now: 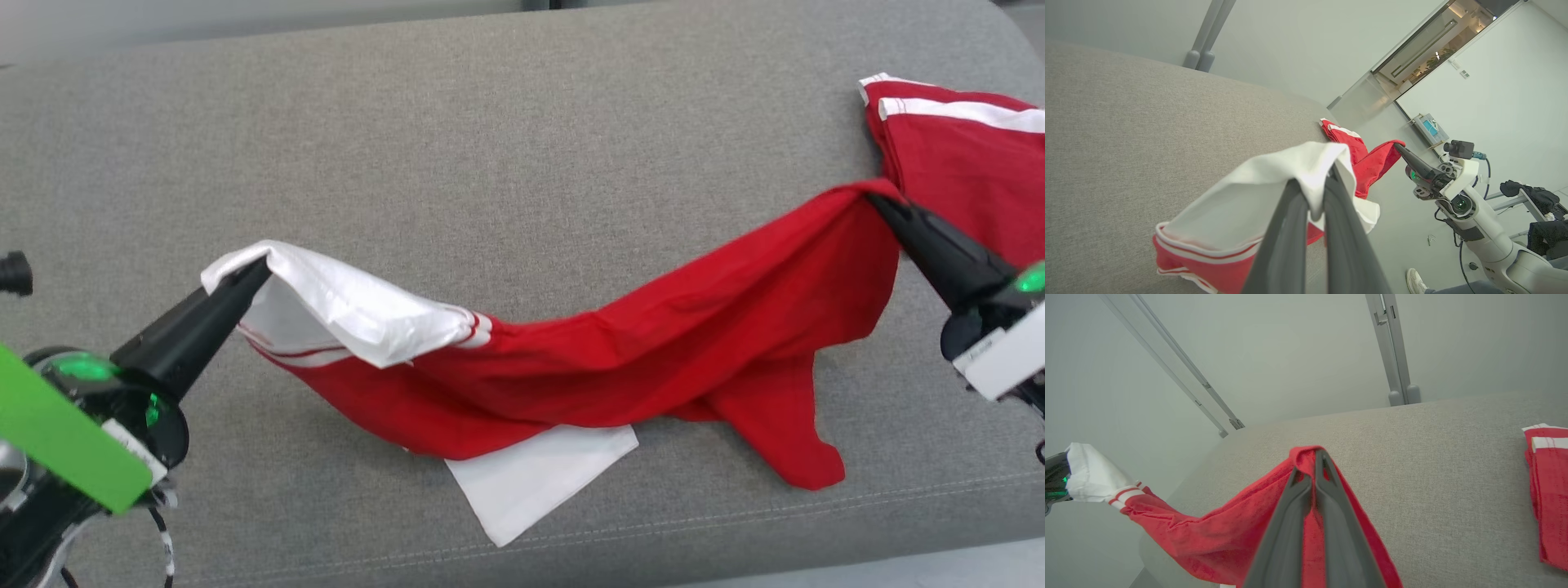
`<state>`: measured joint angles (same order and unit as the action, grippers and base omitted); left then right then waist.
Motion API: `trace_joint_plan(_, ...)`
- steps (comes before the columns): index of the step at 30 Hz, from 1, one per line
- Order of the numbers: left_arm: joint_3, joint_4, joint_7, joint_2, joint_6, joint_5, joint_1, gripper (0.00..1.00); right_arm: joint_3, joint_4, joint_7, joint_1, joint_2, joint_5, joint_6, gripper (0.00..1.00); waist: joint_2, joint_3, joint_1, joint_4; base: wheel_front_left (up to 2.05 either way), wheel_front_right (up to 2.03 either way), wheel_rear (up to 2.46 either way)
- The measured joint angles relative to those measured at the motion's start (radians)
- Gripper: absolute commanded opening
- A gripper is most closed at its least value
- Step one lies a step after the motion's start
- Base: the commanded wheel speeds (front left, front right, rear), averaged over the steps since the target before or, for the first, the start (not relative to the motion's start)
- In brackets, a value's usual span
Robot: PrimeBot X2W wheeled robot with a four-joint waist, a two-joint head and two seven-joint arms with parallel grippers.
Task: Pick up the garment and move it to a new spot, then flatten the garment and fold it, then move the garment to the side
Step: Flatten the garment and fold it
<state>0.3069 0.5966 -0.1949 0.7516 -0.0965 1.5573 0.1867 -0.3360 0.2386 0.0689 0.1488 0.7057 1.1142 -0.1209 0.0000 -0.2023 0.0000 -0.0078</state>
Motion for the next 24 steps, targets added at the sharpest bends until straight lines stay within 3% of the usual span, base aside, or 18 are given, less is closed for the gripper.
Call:
trace_joint_plan(2,0.045,-0.1,-0.058,-0.008,-0.002,0.014,0.094,0.0,-0.033,-0.036,0.073,0.126,-0.033,0.022,0.015,0.0,0.0,-0.039,0.0,0.006,0.0,0.0,0.0)
trace_joint_plan(5,0.089,-0.206,-0.104,-0.02,-0.011,-0.01,0.233,0.0,-0.061,-0.091,0.137,0.296,-0.106,0.031,0.074,0.0,0.0,-0.079,0.0,0.013,0.0,0.0,0.0)
trace_joint_plan(10,0.081,-0.39,-0.042,-0.132,-0.023,-0.18,0.552,0.0,-0.014,-0.224,0.152,0.658,-0.251,-0.035,0.254,0.0,0.0,-0.148,0.0001,0.028,0.0,0.0,0.0)
trace_joint_plan(12,0.08,-0.424,0.001,-0.203,-0.023,-0.245,0.692,0.0,0.035,-0.257,0.119,0.807,-0.278,-0.093,0.298,0.0,0.0,-0.175,0.0001,0.036,0.0,0.0,0.0)
trace_joint_plan(15,0.079,-0.43,0.067,-0.291,-0.023,-0.333,0.875,0.0,0.092,-0.283,0.072,0.999,-0.296,-0.145,0.276,0.0,0.0,-0.216,0.0001,0.051,0.0,0.0,0.0)
trace_joint_plan(19,0.051,-0.396,0.172,-0.355,-0.005,-0.403,1.03,0.0,0.088,-0.286,0.037,1.121,-0.317,-0.174,0.253,0.0,0.0,-0.271,0.0001,0.071,0.0,0.0,0.0)
trace_joint_plan(23,0.04,-0.343,0.245,-0.351,0.047,-0.466,1.049,0.0,0.038,-0.272,0.014,1.092,-0.326,-0.184,0.249,0.0,0.0,-0.33,0.0001,0.085,0.0,0.0,0.0)
trace_joint_plan(24,0.051,-0.325,0.257,-0.335,0.06,-0.484,1.033,0.0,0.027,-0.257,0.01,1.06,-0.329,-0.18,0.234,0.0,0.0,-0.344,0.0001,0.087,0.0,0.0,0.0)
